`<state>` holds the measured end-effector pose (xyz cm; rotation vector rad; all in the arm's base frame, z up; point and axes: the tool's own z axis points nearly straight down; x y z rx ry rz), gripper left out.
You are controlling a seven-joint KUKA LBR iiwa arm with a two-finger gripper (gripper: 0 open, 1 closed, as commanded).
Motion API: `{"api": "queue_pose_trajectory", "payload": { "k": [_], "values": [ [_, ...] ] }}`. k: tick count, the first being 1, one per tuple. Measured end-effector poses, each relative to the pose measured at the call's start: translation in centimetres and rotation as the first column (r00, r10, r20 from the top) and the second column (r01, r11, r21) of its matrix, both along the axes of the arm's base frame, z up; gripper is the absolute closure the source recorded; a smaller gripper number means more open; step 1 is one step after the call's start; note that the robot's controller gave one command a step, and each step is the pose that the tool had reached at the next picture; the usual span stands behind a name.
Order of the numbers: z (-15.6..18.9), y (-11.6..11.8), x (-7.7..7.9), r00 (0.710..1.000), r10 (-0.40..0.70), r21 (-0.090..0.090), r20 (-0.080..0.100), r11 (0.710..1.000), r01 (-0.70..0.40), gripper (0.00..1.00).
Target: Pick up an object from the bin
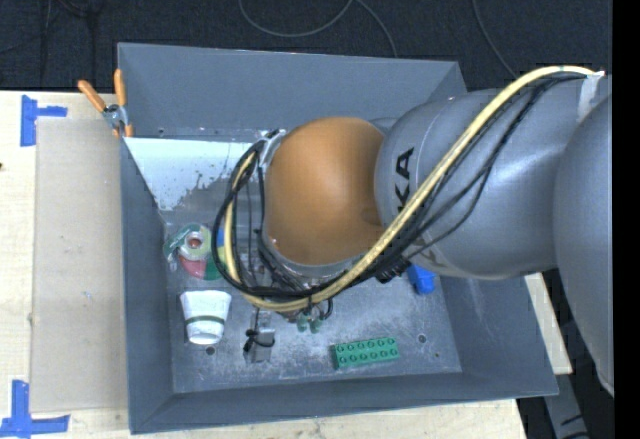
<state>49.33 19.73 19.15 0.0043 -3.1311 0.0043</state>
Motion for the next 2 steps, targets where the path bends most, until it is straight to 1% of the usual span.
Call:
{"api": "queue_pose_trajectory", "payload": {
  "k": [1, 2],
  "values": [
    [0.4, -0.1, 0.2, 1.0, -0.004, 0.002, 0.008, 1.0, 0.004, 0.0],
    [-5.9, 2.4, 3.2, 0.997, -0.078, 0.002, 0.009, 0.997, 0.078, 0.0]
  ]
}}
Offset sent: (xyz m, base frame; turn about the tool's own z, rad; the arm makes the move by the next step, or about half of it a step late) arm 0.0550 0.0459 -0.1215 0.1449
